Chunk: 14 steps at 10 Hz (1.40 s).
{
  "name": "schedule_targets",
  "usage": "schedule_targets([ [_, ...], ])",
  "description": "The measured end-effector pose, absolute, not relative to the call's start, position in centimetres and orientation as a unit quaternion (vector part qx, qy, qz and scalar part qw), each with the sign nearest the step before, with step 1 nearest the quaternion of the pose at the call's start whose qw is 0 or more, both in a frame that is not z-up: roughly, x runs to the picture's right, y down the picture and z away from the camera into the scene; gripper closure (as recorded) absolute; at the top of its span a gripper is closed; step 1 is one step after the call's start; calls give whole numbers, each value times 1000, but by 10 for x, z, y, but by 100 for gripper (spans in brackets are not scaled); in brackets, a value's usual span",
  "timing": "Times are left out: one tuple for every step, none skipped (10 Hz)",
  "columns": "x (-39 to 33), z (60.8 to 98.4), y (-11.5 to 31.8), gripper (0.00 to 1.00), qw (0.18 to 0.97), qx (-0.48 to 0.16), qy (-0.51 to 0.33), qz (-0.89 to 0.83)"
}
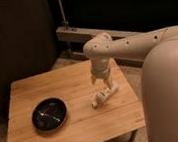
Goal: Place the bottle in the ceramic bowl
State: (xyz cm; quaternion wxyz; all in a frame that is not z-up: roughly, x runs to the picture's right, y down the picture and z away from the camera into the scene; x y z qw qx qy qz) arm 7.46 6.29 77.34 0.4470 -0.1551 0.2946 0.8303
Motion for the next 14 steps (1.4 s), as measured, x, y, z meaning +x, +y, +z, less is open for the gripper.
schedule_targets([
  [85, 777, 70, 35, 432, -156, 292, 839],
  [89, 782, 75, 35, 425, -162, 286, 843],
  [97, 789, 82, 35, 416, -166, 276, 850],
  [105, 799, 89, 35, 405, -173, 267, 857],
  [108, 807, 94, 35, 399, -179, 260, 861],
  [111, 816, 98, 35, 392, -185, 254, 865],
  [116, 828, 102, 35, 385, -195, 249, 867],
  [118, 838, 102, 35, 382, -201, 247, 867],
  [118, 845, 99, 35, 384, -207, 248, 865],
  [113, 854, 92, 35, 389, -214, 248, 861],
  [113, 858, 90, 35, 391, -216, 250, 859],
  [112, 862, 87, 35, 393, -219, 252, 857],
  [111, 866, 84, 35, 396, -222, 254, 854],
  [107, 872, 83, 35, 400, -226, 259, 849],
])
